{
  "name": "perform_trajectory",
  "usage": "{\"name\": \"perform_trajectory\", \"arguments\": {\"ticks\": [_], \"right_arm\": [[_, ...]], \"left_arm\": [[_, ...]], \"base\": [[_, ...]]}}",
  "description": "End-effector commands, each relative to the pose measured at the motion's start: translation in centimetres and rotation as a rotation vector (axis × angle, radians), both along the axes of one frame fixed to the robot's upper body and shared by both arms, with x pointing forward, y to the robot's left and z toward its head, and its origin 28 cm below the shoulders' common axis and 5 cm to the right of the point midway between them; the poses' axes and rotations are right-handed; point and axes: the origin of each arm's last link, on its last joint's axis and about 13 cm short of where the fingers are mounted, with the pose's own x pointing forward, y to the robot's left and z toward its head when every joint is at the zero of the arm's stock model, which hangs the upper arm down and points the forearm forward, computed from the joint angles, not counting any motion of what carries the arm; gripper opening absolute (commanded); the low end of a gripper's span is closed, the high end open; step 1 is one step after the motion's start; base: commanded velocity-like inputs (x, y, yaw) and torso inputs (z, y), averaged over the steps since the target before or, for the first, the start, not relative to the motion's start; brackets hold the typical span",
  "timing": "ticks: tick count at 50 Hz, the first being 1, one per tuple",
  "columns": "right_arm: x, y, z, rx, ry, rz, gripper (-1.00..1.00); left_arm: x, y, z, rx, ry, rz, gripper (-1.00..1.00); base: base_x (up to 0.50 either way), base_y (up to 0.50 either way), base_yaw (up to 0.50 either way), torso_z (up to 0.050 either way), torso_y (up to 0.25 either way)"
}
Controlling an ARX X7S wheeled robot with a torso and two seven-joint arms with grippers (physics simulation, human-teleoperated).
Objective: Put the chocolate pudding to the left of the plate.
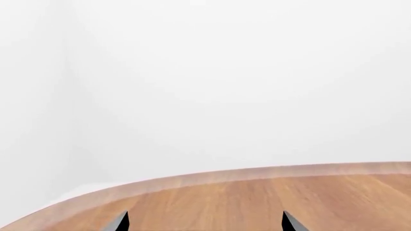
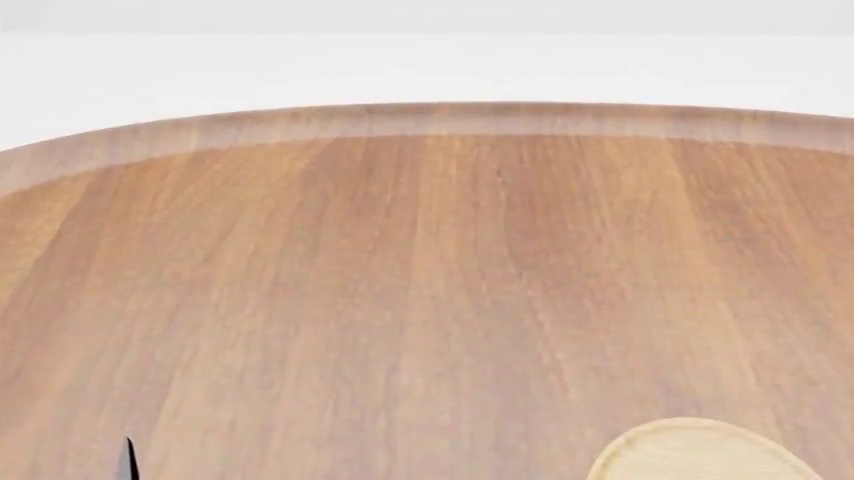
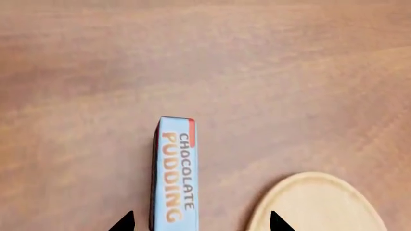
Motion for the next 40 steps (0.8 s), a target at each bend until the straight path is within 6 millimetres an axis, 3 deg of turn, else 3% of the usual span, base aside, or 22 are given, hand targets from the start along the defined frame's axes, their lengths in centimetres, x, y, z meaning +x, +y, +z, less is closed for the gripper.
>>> {"name": "perform_trajectory", "arguments": {"ticks": [1,40], "right_arm": [[0.2,0.4,-0.7,0.028,-0.002,0.012,1.00],[-0.2,0.3,-4.4,0.081,0.048,0.003,1.00]], "left_arm": [[0.0,-0.1,-0.1,0.001,0.003,-0.005,1.00],[0.1,-0.2,-0.2,0.007,0.007,-0.009,1.00]], "base": [[0.00,0.00,0.00,0.000,0.000],[0.00,0.00,0.00,0.000,0.000]]}}
